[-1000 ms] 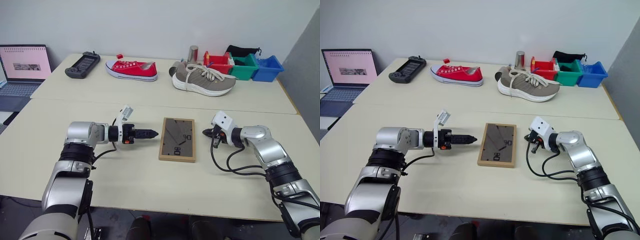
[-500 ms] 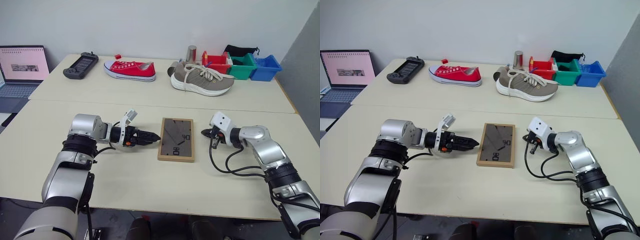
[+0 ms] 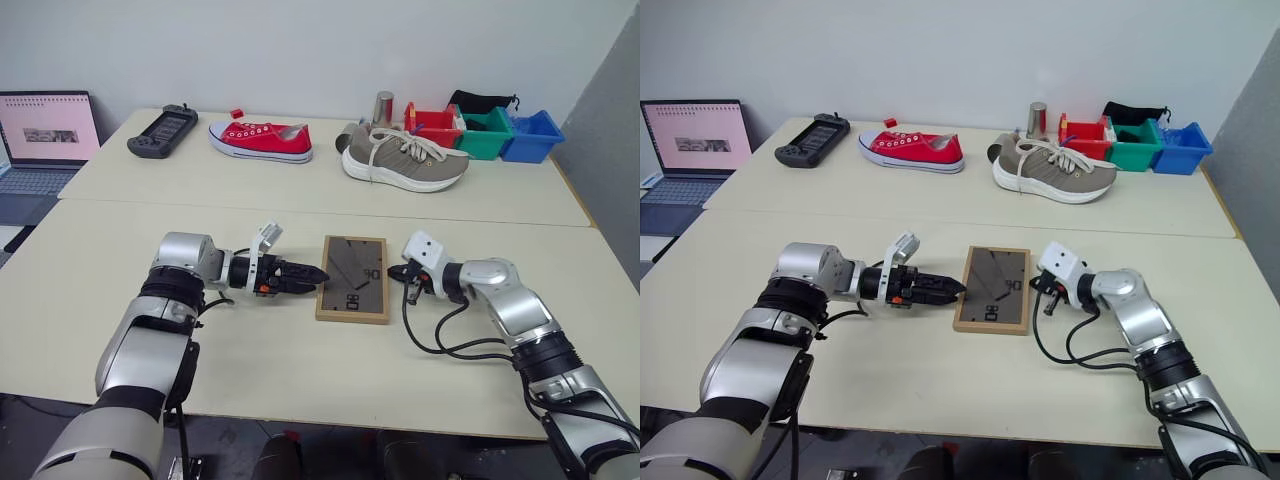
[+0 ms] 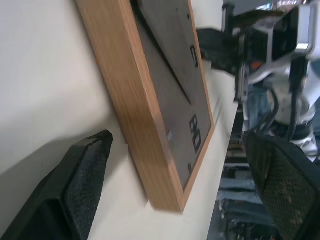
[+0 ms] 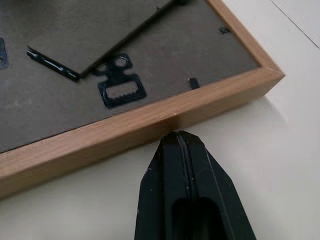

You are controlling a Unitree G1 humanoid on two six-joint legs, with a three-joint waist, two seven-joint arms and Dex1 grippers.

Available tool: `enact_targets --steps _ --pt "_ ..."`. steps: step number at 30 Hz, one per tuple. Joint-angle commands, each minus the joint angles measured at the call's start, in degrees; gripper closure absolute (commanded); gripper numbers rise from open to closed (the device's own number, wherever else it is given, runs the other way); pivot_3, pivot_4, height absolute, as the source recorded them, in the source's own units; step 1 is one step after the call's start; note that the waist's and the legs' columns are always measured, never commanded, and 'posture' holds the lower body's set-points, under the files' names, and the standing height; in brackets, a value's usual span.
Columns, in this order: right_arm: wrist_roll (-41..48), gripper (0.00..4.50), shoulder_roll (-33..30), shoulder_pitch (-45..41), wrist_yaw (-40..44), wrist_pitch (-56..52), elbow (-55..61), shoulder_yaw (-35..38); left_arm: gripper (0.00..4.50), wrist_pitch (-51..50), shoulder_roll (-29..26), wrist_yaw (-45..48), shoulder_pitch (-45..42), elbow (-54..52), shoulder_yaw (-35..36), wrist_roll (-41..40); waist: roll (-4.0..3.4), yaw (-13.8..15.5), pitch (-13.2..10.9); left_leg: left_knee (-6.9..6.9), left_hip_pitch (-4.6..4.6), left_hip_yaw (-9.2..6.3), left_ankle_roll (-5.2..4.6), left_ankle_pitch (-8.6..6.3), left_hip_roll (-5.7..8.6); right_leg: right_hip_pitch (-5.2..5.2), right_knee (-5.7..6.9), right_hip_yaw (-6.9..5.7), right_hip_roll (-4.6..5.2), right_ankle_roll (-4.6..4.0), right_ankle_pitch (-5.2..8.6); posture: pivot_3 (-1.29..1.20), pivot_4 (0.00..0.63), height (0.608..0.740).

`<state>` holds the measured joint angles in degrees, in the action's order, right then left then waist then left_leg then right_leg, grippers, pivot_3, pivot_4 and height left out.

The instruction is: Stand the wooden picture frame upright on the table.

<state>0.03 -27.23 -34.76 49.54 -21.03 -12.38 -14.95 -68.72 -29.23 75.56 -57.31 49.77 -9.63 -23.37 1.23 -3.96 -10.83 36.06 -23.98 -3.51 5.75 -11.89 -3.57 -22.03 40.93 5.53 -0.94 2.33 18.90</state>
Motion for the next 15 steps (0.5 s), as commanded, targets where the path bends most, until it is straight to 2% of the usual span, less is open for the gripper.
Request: enact_targets --steps 1,4,8,15 --pt "-0.5 4.5 1.6 -2.6 -0.8 0.4 0.2 -0.3 0.05 2.2 1.2 1.1 -0.8 2.2 -1.5 2.0 0.0 0.0 0.0 0.0 0.0 0.0 0.0 0.0 0.0 0.0 0.0 0.0 0.0 0.0 0.0 0.0 0.15 0.74" --pt "-1.2 4.5 3.0 -3.7 -1.7 0.9 -1.6 -0.2 0.05 3.1 1.8 3.3 0.4 0.0 -3.7 2.8 -0.01 0.0 0.0 0.0 0.02 0.0 0.0 0.0 0.0 0.01 0.01 0.0 0.0 0.0 0.0 0.0 0.15 0.74" --pt "-1.7 4.5 5.1 -5.1 -3.7 0.9 -3.4 0.0 0.05 -0.7 2.9 5.2 1.2 -5.5 -3.5 0.0 -0.01 0.0 0.0 -0.01 0.02 -0.01 0.01 0.0 0.0 0.02 0.01 0.0 0.0 0.0 0.0 0.0 0.15 0.74" --pt "-2.6 4.5 6.4 -5.2 -7.0 -0.3 -3.9 0.7 0.05 -3.8 4.0 1.9 3.5 -9.7 -1.2 -1.4 -0.01 0.2 0.0 -0.02 -0.03 -0.05 0.01 0.0 0.01 0.02 -0.01 -0.01 0.02 0.0 0.0 0.0 0.15 0.74"
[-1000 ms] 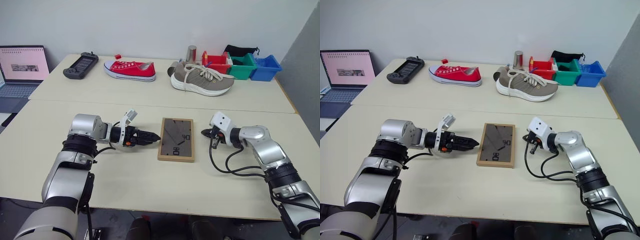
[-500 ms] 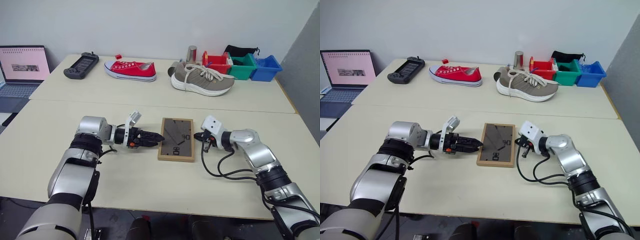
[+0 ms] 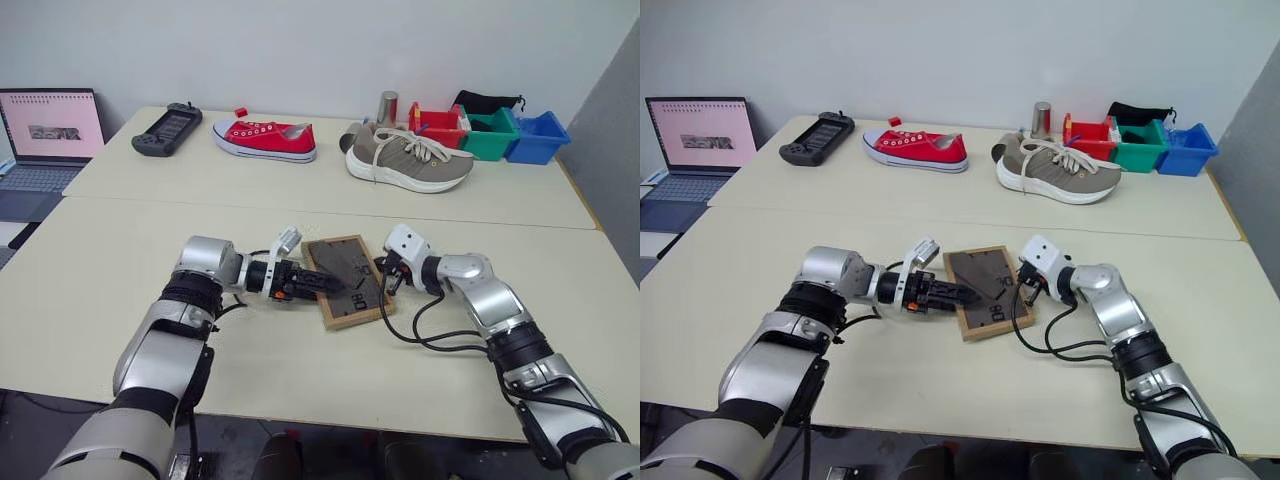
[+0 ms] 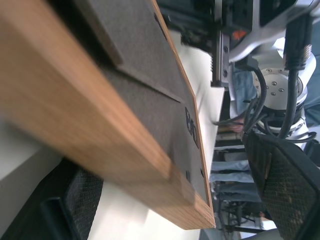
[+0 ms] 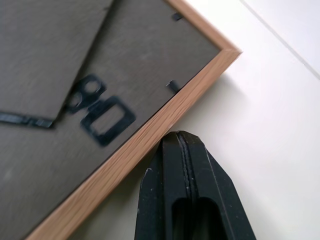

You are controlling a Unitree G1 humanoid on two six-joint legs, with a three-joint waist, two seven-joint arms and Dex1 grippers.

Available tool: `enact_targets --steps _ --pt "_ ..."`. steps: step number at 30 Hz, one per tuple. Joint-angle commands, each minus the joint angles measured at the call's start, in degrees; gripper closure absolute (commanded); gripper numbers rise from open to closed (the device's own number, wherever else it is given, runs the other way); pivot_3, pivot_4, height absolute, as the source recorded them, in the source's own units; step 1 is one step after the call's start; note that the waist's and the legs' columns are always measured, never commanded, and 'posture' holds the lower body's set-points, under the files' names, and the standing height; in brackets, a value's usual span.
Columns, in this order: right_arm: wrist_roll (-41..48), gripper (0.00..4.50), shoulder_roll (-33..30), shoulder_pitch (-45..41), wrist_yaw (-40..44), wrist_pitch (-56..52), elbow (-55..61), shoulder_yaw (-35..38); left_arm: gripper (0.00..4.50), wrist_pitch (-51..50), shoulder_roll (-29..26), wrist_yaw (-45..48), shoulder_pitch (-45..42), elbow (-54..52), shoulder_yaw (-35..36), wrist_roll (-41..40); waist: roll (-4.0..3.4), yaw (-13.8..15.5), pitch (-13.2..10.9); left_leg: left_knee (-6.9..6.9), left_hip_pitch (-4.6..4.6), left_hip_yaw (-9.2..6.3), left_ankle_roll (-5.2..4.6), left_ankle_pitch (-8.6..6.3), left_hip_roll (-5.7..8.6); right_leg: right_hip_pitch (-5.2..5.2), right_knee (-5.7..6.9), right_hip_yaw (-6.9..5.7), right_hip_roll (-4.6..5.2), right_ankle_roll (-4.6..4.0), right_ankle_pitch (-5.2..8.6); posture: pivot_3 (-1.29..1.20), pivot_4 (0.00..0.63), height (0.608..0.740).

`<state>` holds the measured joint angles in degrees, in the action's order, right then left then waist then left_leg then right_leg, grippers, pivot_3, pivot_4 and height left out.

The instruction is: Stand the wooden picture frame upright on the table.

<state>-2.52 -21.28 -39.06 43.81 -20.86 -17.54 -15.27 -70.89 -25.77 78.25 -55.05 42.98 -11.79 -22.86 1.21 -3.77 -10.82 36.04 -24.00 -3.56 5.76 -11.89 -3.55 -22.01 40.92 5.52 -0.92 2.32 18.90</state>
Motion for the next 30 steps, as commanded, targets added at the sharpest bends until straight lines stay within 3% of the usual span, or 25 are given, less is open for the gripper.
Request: enact_targets --steps 1,12,20,30 --pt "0.0 4.5 0.5 -0.7 -1.4 -0.7 1.5 1.1 0.05 -2.0 0.7 -1.2 1.6 -3.7 1.2 -2.1 0.0 0.0 0.0 0.0 0.0 0.0 0.0 0.0 0.0 0.0 0.0 0.01 0.0 0.0 0.0 0.0 0.15 0.74" --pt "1.2 4.5 3.7 0.2 -3.6 -6.0 5.3 2.1 0.05 -2.7 2.9 -7.9 3.4 -6.7 4.6 -3.5 0.0 0.0 0.0 0.0 0.01 0.0 0.0 0.0 0.0 0.0 0.01 0.0 0.0 0.0 0.0 0.0 0.15 0.74" --pt "1.4 4.5 -5.7 4.6 4.1 -6.0 10.6 1.6 0.05 -2.4 2.5 -10.2 3.3 -6.8 5.8 -4.5 0.0 0.4 0.0 0.01 -0.01 0.0 -0.01 0.0 0.05 0.01 -0.03 0.01 0.01 0.0 0.0 0.0 0.15 0.74" --pt "5.2 4.5 -10.0 8.7 10.3 -12.5 21.4 0.6 0.05 -4.5 1.7 -11.2 5.5 -11.2 6.0 -6.2 0.0 0.2 0.0 0.0 0.04 0.01 -0.01 0.0 0.0 0.01 -0.01 0.03 -0.02 0.0 0.0 0.0 0.15 0.74"
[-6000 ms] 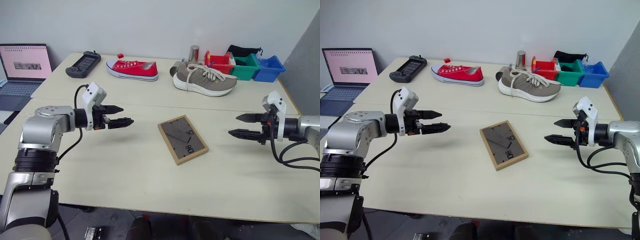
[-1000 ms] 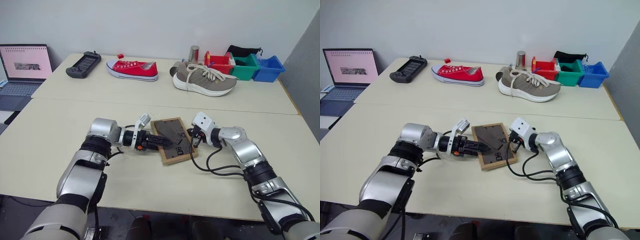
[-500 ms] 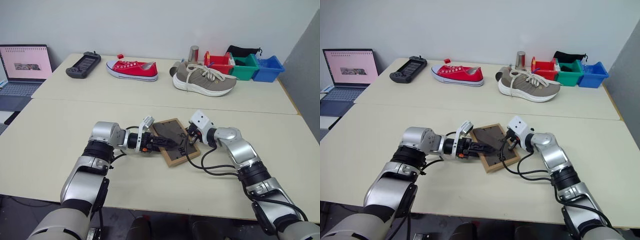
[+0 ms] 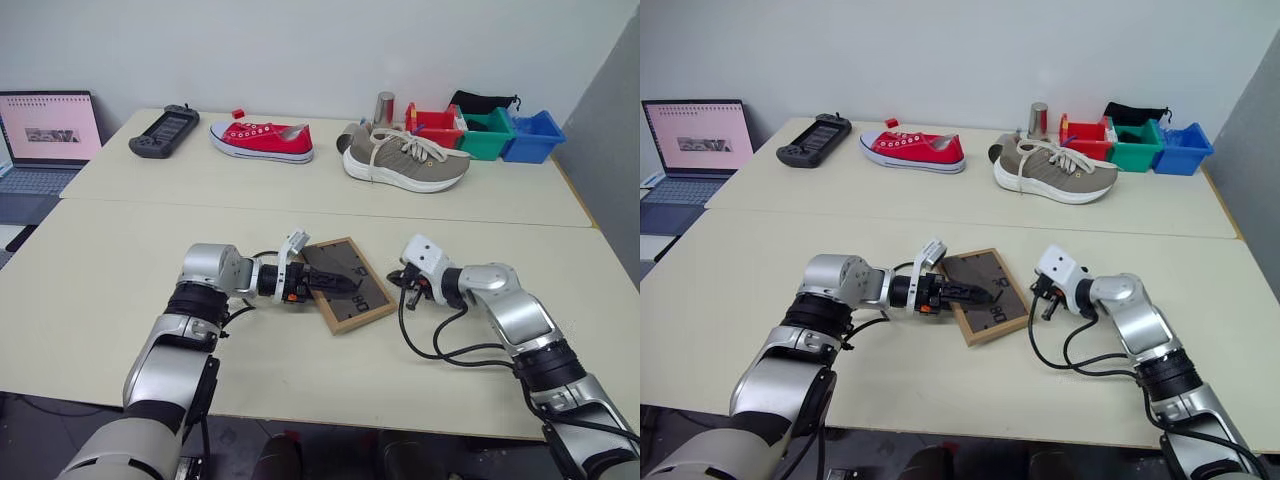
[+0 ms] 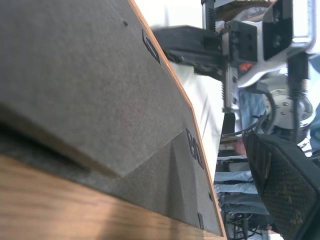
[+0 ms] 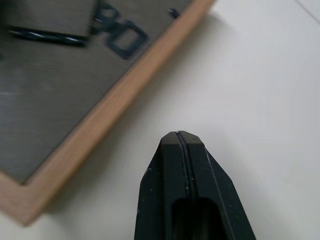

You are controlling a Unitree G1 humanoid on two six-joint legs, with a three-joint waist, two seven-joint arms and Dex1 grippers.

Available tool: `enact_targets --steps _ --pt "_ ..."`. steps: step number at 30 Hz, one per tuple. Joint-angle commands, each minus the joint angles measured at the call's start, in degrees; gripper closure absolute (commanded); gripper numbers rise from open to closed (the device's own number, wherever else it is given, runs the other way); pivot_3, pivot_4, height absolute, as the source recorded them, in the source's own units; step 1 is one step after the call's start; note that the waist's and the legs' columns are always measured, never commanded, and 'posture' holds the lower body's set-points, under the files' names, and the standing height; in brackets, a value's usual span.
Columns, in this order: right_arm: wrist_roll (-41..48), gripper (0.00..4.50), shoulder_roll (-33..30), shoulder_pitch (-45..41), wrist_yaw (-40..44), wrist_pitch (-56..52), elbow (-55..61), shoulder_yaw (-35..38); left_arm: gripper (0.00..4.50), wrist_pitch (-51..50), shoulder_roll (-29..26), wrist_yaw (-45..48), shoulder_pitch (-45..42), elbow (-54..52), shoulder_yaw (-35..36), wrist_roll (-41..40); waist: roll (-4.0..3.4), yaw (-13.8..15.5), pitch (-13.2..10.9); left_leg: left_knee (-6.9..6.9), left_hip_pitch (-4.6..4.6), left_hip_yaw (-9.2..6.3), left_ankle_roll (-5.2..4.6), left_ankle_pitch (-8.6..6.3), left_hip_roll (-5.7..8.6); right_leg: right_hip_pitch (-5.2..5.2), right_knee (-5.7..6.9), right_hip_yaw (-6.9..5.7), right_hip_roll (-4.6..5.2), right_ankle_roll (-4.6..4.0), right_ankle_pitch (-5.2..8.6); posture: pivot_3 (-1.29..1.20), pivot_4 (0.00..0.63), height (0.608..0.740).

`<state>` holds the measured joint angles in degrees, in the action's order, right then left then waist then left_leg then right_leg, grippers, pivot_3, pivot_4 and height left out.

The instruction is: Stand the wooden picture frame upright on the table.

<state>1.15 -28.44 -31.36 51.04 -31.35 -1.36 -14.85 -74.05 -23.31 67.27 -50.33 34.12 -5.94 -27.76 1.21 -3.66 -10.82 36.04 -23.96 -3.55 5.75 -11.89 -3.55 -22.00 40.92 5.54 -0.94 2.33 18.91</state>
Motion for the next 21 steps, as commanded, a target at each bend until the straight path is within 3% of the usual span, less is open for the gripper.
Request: enact_targets --steps 1,9,19,21 --pt "1.7 4.5 -4.0 1.5 3.7 -2.5 6.0 0.3 0.05 -1.4 -0.8 -0.3 0.7 -2.5 0.2 -1.4 0.0 0.2 0.0 0.0 -0.01 0.0 0.0 0.0 0.0 0.0 0.0 0.0 0.0 0.0 0.0 0.0 0.15 0.74" --pt "5.0 4.5 -11.8 7.5 8.9 -5.8 14.4 0.2 0.05 -0.7 -1.0 -0.9 0.3 -2.2 0.1 -1.9 0.01 0.2 0.0 -0.01 -0.02 -0.01 -0.01 -0.01 0.01 0.0 -0.07 0.0 0.0 0.01 0.0 0.0 0.15 0.74" --pt "7.3 4.5 -11.0 6.6 8.3 -9.3 16.9 -0.3 0.05 0.3 -0.5 -1.1 -0.1 -1.5 0.1 -1.8 0.01 0.2 0.0 0.0 -0.03 0.0 -0.01 0.0 0.01 0.0 -0.07 0.01 -0.01 0.01 0.01 0.0 0.15 0.74" --pt "7.4 4.15 -10.9 6.6 7.6 -9.8 16.9 -0.3 0.0 0.4 -0.6 -1.1 -0.2 -1.4 0.1 -1.7 0.01 0.3 0.0 0.0 -0.03 -0.01 -0.01 0.0 0.01 0.0 -0.07 0.01 -0.01 0.01 0.01 0.0 0.15 0.74"
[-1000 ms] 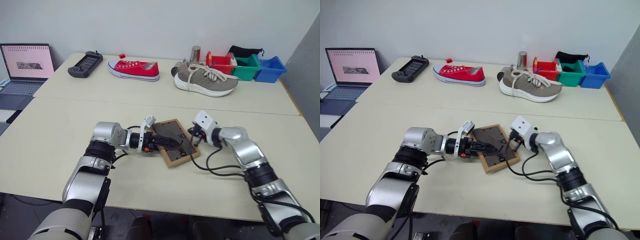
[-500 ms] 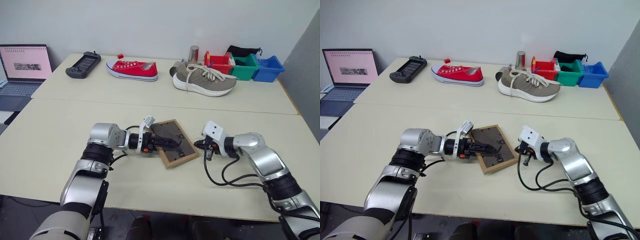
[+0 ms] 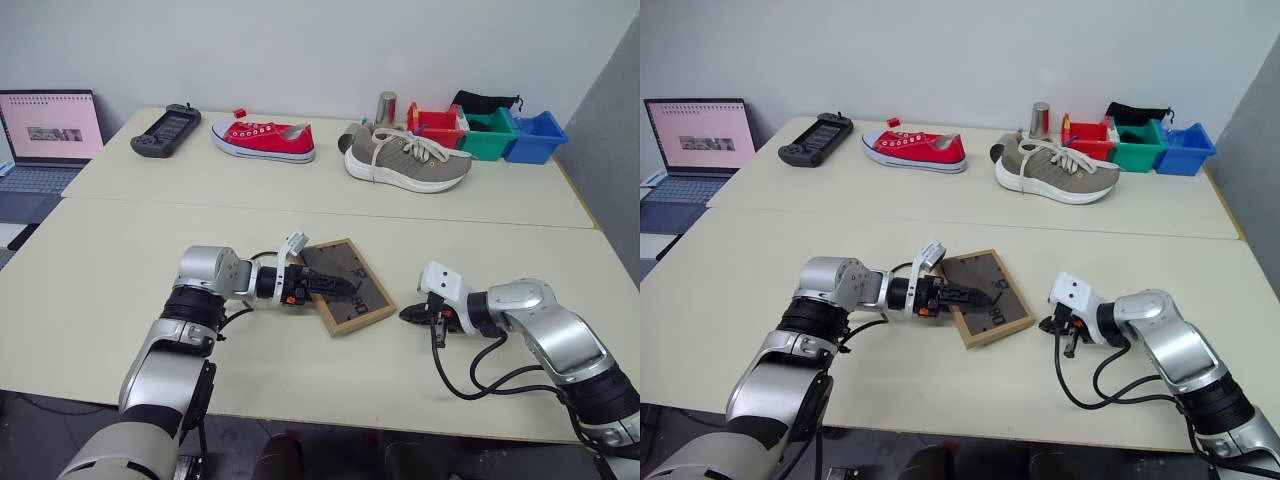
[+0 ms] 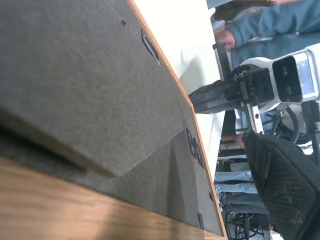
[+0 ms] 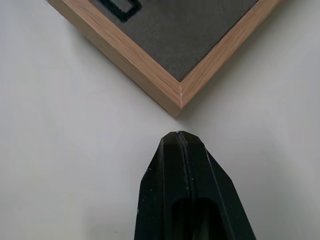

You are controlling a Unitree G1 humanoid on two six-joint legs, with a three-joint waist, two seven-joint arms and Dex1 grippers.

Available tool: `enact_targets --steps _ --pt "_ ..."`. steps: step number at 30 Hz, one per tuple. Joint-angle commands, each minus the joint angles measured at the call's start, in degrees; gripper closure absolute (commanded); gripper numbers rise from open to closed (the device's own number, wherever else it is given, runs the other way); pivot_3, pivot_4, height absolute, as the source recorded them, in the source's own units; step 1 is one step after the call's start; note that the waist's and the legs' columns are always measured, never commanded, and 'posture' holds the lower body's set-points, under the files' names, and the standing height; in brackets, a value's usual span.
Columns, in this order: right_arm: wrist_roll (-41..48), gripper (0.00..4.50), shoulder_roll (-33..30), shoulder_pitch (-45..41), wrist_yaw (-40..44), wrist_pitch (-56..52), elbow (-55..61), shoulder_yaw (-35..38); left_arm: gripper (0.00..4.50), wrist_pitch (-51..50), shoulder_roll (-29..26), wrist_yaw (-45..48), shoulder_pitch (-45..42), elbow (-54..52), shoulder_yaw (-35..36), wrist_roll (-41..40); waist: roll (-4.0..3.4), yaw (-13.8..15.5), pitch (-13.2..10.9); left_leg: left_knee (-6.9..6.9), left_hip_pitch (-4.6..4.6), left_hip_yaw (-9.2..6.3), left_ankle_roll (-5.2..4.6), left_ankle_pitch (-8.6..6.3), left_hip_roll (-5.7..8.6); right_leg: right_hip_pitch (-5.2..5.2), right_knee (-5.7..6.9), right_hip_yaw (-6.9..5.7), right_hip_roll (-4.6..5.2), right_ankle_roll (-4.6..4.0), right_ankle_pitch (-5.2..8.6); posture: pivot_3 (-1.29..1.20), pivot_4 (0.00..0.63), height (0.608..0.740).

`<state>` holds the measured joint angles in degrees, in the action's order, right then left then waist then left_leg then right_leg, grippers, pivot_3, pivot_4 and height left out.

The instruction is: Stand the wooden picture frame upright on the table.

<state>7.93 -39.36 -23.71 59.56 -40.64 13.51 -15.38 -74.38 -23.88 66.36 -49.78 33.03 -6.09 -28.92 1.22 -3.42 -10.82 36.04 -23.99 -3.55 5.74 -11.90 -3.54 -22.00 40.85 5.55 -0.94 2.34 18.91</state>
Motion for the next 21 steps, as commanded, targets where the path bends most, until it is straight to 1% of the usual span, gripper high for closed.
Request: enact_targets --steps 1,5,6,13,21 --pt "0.5 4.01 0.0 -0.9 -1.4 -0.9 2.1 0.4 0.0 0.8 -0.1 -0.1 -0.8 -0.3 0.2 -0.5 0.0 0.0 0.0 0.0 0.0 0.0 0.0 0.0 0.0 0.0 0.0 0.0 0.0 0.0 0.0 0.0 0.15 0.74" --pt "0.4 2.98 -0.8 -0.4 -2.2 -1.5 2.4 0.5 0.0 0.7 -0.2 -0.1 -0.6 -0.7 0.3 -0.7 0.0 0.0 0.0 0.0 0.0 0.0 0.0 0.0 0.0 0.0 0.0 0.0 0.0 0.0 0.0 0.0 0.15 0.74" --pt "0.6 2.92 -0.8 -0.3 -2.2 -1.9 2.5 0.5 0.0 0.7 -0.3 -0.1 -0.5 -0.7 0.2 -0.7 0.0 0.0 0.0 0.0 0.0 0.0 0.0 0.0 0.0 0.0 0.0 0.0 0.0 0.0 0.0 0.0 0.15 0.74" --pt "1.3 2.92 0.9 -1.0 -3.2 -3.4 3.6 -0.7 0.0 1.1 -0.1 -0.4 -0.7 -0.5 0.3 -0.5 0.0 0.0 0.0 0.0 0.0 0.0 0.0 0.0 0.0 0.0 0.0 0.0 0.0 0.0 0.0 0.0 0.15 0.74" --pt "1.0 2.92 5.3 -3.5 -6.0 -4.7 2.4 -1.9 0.0 1.7 0.2 -0.5 -1.2 0.3 0.2 -0.4 0.0 0.0 0.0 0.0 -0.01 0.0 0.0 0.0 0.0 0.0 0.0 0.0 0.0 0.0 0.0 0.0 0.15 0.74"
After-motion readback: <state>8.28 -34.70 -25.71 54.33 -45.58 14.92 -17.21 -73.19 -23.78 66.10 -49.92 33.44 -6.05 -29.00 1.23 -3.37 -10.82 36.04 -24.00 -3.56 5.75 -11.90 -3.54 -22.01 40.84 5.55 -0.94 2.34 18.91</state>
